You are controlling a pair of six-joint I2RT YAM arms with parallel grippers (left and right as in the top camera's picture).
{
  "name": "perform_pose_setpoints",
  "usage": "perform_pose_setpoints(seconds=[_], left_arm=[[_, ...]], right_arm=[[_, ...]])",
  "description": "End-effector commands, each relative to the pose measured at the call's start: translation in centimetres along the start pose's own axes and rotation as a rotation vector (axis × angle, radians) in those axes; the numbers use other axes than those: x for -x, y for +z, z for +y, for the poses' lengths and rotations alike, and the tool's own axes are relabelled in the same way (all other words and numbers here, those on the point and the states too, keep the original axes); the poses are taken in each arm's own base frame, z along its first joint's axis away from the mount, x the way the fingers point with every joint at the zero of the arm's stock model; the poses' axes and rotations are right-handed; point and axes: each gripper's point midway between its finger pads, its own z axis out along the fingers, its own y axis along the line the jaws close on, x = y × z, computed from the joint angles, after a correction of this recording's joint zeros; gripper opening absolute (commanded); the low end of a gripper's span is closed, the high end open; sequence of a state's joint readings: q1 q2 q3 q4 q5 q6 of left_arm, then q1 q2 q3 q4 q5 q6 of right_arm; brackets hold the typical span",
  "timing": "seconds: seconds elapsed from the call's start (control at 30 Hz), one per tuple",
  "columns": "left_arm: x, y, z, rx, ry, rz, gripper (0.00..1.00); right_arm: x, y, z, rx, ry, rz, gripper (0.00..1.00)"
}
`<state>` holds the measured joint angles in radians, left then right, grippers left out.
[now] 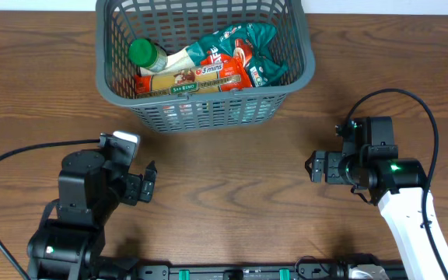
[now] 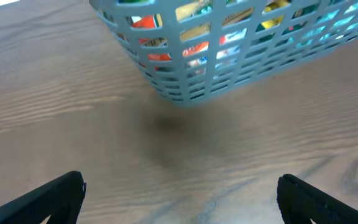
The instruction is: Pack container
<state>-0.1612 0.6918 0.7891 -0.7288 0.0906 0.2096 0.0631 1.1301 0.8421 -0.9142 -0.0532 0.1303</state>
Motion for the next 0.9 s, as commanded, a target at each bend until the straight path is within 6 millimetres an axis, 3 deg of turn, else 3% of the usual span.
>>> perform_pose_setpoints(seconds=[0.0, 0.6, 0.7, 0.8, 0.87], left_arm=[[0.0, 0.2, -0.3, -0.014, 0.004, 0.003, 0.99], [-0.2, 0.5, -0.3, -0.015, 0.004, 0.016, 0.98], [-0.2, 0.5, -0.3, -0.015, 0.004, 0.016, 0.99], [-0.2, 0.5, -0.3, -0.015, 0.004, 0.016, 0.98], [-0.2, 0.5, -0.3, -0.015, 0.004, 0.016, 0.99]], right_arm=[[0.1, -0.2, 0.1, 0.000, 0.011, -0.013, 0.99], [0.1, -0.2, 0.1, 0.001, 0.011, -0.015, 0.99], [0.4, -1.2, -0.1, -0.004, 0.016, -0.062, 0.99], [0.9, -3.2, -1.5, -0.078, 0.019, -0.157, 0.99], [1.1, -4.7, -1.2, -0.063, 0.012, -0.235, 0.99]])
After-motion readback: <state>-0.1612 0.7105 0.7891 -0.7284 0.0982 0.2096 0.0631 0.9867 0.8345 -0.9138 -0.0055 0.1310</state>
